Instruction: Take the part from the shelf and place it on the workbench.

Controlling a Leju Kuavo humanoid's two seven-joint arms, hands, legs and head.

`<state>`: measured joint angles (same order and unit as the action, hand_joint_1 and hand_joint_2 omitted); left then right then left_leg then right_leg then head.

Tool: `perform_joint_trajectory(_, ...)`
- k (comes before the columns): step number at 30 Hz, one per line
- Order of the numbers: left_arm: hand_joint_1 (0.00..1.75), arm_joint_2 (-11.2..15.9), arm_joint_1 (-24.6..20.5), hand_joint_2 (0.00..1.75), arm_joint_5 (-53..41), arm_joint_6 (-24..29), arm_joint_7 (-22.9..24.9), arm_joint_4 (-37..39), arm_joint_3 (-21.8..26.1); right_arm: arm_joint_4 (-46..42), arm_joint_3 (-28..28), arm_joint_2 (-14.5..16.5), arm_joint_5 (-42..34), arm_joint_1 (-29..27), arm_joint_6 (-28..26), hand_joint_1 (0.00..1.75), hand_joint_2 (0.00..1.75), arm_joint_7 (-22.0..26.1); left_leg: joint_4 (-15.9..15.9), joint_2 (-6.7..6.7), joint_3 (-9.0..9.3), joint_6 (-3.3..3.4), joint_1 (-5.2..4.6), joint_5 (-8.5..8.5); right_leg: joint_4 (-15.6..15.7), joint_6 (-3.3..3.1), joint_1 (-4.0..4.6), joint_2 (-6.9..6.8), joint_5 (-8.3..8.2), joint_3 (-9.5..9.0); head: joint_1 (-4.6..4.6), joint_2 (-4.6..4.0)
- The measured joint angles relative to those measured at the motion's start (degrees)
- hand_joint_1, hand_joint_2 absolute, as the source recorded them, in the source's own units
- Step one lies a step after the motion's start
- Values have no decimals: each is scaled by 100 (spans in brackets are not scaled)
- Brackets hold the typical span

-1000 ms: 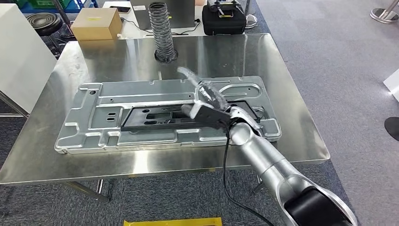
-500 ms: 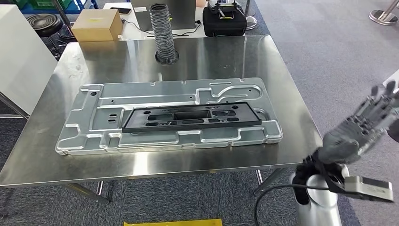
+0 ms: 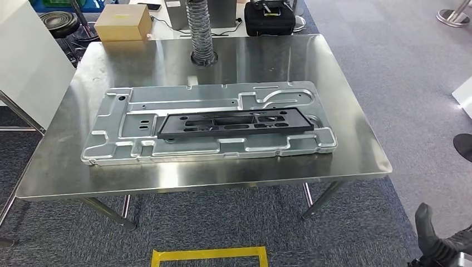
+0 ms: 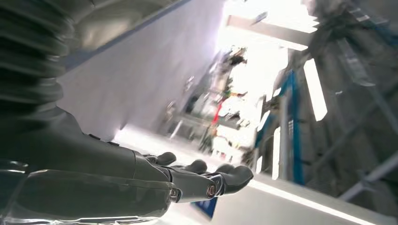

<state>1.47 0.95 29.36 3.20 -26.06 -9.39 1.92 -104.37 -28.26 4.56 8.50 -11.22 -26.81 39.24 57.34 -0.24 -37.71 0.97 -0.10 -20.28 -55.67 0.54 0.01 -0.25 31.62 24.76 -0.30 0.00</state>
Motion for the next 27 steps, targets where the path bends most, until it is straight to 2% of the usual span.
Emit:
perform_joint_trajectory(2,0,14,16,0,0,-13,-3,2,7,440,-340,52,295,66,5,0,175,-7,-57,3,-4,-72,13,108,74,-58,21,0,-93,39,19,0)
perform_joint_trajectory(3,0,22,24,0,0,-21,-3,3,12,721,-515,68,470,129,-3,0,175,-11,-50,1,-31,-106,21,80,104,-92,12,-6,-161,82,26,0)
perform_joint_trajectory(4,0,29,30,0,-2,-31,-1,5,19,1044,-691,78,661,202,-30,0,175,-11,27,-1,-74,-136,25,-57,126,-129,-3,-16,-246,145,19,0)
perform_joint_trajectory(5,0,35,38,0,-3,-40,4,7,27,1388,-862,86,858,280,-84,0,175,-15,216,-2,-137,-163,31,-305,147,-155,-22,-25,-332,218,11,0)
perform_joint_trajectory(7,0,35,35,0,-8,-49,20,7,46,2220,-1240,69,1255,440,-276,0,175,-14,912,-2,-281,-206,50,-934,142,-177,-21,-40,-470,386,0,-1)
perform_joint_trajectory(8,0,35,33,0,-9,-49,28,7,56,2684,-1442,43,1425,511,-384,0,175,-12,1279,-1,-316,-227,57,-1118,128,-170,-20,-49,-533,477,-1,-1)
perform_joint_trajectory(9,0,35,30,0,-12,-50,37,7,63,3161,-1637,6,1573,575,-500,0,175,-7,1536,-1,-292,-245,62,-1162,106,-160,-21,-61,-593,574,0,-1)
perform_joint_trajectory(10,0,35,27,0,-18,-52,46,6,70,3646,-1818,-48,1700,635,-619,0,175,0,1609,0,-177,-256,68,-1074,73,-145,-23,-71,-645,672,-1,-1)
perform_joint_trajectory(11,0,34,24,0,-28,-60,53,6,77,4109,-1979,-110,1816,685,-734,0,175,2,1473,1,35,-257,75,-924,33,-127,-26,-78,-688,769,-1,-1)
perform_joint_trajectory(12,0,34,18,0,-38,-70,59,6,81,4535,-2120,-173,1946,732,-845,0,175,-3,1144,0,342,-249,80,-817,-12,-107,-30,-83,-727,855,-1,-1)
perform_joint_trajectory(14,0,34,-6,0,-51,-92,61,6,86,5325,-2373,-292,2335,815,-1057,0,175,-62,308,-8,951,-201,65,-878,-86,-55,-21,-83,-802,983,2,0)
perform_joint_trajectory(15,0,34,-12,0,-53,-98,60,6,85,5662,-2488,-331,2644,854,-1147,0,175,-162,17,-12,1123,-170,53,-961,-102,-26,-18,-81,-845,1014,0,-1)
perform_joint_trajectory(16,0,33,-15,0,-59,-99,58,6,84,5980,-2615,-359,3028,891,-1217,0,175,-307,-127,-12,1181,-132,38,-1013,-99,7,-18,-77,-892,1032,-3,-1)
perform_joint_trajectory(18,0,25,-8,0,-79,-104,57,7,81,6481,-2883,-368,3805,940,-1270,0,175,-656,-176,3,1123,-37,40,-937,-96,76,-34,-60,-930,1063,-12,-1)
perform_joint_trajectory(19,0,20,-10,0,-93,-108,57,8,80,6680,-3013,-363,4103,954,-1274,0,175,-805,-189,16,1081,18,46,-880,-168,106,-44,-48,-825,1104,-8,0)
perform_joint_trajectory(20,0,14,-10,0,-106,-112,59,8,79,6862,-3131,-357,4321,965,-1278,0,175,-931,-205,29,1031,65,51,-819,-351,132,-53,-36,-614,1174,3,0)
perform_joint_trajectory(22,0,10,-5,0,-146,-125,61,8,73,7228,-3312,-350,4714,1007,-1278,0,175,-1245,-203,52,902,118,42,-712,-1045,169,-72,-21,-24,1375,19,-1)
perform_joint_trajectory(23,0,10,2,0,-167,-133,62,8,64,7418,-3365,-349,4931,1033,-1270,0,175,-1448,-197,60,831,123,35,-659,-1421,182,-77,-18,186,1457,20,-1)
perform_joint_trajectory(24,0,10,5,0,-193,-146,62,8,53,7616,-3392,-347,5163,1059,-1251,0,175,-1669,-188,66,753,121,30,-605,-1675,190,-82,-17,267,1473,20,-1)
perform_joint_trajectory(25,0,10,6,0,-214,-161,62,8,37,7815,-3396,-344,5387,1081,-1216,0,175,-1885,-176,67,673,112,27,-553,-1735,190,-85,-16,214,1395,20,-1)
perform_joint_trajectory(26,0,10,6,0,-233,-179,62,8,16,8000,-3384,-338,5591,1099,-1171,0,175,-2074,-159,66,598,99,25,-506,-1572,180,-86,-16,65,1208,20,-1)
perform_joint_trajectory(27,0,10,5,0,-246,-197,62,8,-5,8166,-3360,-331,5763,1118,-1122,0,175,-2228,-138,63,528,83,24,-465,-1229,160,-84,-14,-102,932,20,-1)
